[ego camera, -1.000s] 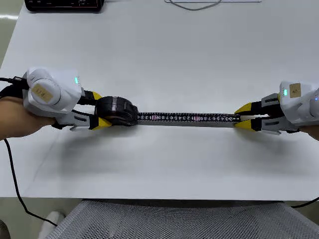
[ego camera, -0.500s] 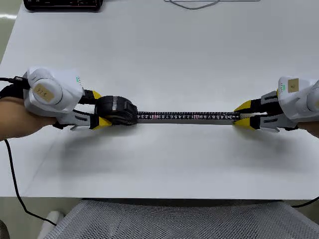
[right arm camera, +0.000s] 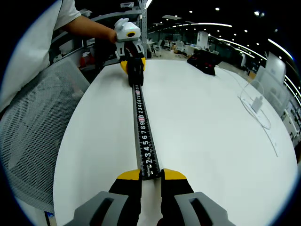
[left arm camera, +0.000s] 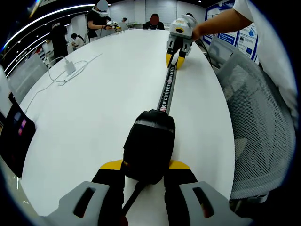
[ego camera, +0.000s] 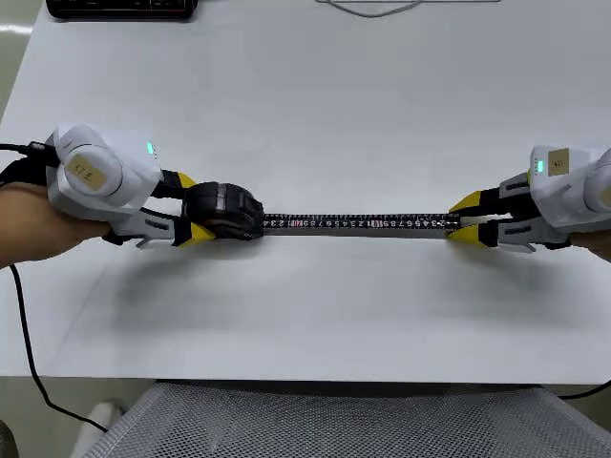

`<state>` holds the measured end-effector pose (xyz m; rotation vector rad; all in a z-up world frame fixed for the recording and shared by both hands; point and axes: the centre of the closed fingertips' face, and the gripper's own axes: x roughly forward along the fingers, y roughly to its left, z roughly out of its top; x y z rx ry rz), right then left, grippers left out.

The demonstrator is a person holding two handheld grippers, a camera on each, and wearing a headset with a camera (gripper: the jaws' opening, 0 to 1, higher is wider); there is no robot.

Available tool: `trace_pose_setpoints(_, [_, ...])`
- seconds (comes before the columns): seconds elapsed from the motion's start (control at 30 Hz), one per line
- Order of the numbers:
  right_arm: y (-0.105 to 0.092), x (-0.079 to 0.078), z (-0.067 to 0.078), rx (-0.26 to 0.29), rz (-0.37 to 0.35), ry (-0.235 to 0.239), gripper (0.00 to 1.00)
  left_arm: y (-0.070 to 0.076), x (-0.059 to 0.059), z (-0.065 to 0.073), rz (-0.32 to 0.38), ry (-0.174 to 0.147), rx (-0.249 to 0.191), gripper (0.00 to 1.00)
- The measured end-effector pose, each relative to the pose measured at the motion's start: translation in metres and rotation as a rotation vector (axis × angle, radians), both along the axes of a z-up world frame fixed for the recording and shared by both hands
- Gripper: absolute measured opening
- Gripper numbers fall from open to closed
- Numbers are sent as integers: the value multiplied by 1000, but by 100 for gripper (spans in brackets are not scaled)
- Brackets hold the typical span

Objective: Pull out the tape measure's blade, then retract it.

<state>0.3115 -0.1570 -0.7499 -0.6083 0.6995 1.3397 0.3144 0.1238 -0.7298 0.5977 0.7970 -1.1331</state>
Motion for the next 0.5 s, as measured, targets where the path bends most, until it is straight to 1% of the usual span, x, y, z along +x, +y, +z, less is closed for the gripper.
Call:
trace_pose_setpoints(0.13, [0,0,0,-2,-2,0,13,0,0,0,1,2,-2,27])
trace_pose_setpoints(0.17, [2,0,1,5,-4,5,13,0,0,0,4,5,-3,27])
trace_pose_setpoints(0.3, [7,1,3,12,-20,10,19,-1,-1,0,8,12,-4,28])
trace_pose_setpoints(0.33, [8,1,3,14,-24,16,19,-1,0,0,8,12,-5,28])
trace_pose_setpoints(0.47, [8,2,3,17,-26,16,19,-2,-1,1,4,11,-3,30])
trace_pose_setpoints(0.5, [8,2,4,20,-28,17,19,-2,-1,1,1,6,1,30])
